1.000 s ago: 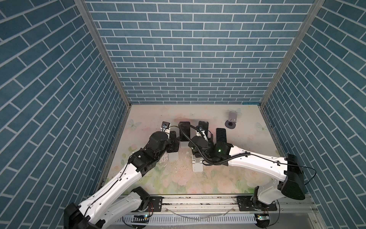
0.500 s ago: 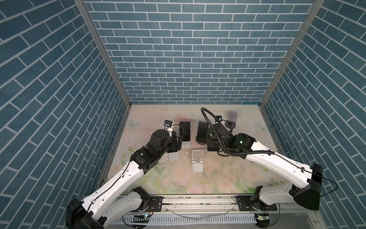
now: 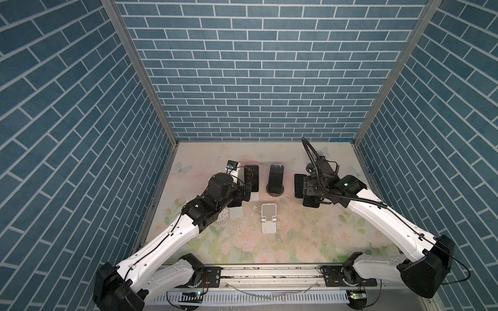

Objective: Remove the phone from the phone stand
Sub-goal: Place the phone to the middle-right of the table.

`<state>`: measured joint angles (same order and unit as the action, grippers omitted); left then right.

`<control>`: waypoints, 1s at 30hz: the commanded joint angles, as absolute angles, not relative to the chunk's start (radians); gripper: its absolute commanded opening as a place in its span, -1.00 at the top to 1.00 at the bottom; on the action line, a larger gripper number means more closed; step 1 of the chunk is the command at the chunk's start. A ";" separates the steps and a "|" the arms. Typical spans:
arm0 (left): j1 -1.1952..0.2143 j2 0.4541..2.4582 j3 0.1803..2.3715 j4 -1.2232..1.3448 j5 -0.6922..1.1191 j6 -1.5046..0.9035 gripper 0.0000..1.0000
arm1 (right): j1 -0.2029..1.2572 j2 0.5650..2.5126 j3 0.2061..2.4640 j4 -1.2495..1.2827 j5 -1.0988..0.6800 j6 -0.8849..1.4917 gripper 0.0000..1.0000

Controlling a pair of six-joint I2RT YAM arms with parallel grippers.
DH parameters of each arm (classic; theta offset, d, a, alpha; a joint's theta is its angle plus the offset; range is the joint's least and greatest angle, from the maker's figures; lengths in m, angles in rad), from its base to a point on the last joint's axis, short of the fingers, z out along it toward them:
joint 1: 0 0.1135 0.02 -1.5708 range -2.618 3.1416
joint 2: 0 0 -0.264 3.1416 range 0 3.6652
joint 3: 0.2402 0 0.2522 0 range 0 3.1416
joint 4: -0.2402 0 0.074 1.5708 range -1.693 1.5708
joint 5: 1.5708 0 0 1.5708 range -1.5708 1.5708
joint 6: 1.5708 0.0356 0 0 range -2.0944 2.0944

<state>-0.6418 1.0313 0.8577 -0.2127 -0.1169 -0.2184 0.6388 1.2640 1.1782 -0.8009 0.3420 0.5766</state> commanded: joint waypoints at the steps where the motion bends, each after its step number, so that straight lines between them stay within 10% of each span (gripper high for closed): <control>1: -0.645 1.046 0.908 -0.185 -0.080 -0.193 -0.99 | 0.566 1.262 1.132 -0.795 0.289 0.512 0.17; 30: -0.644 1.139 0.965 -0.101 -0.017 -0.176 -0.99 | 0.216 1.546 1.028 -0.509 0.066 0.373 0.16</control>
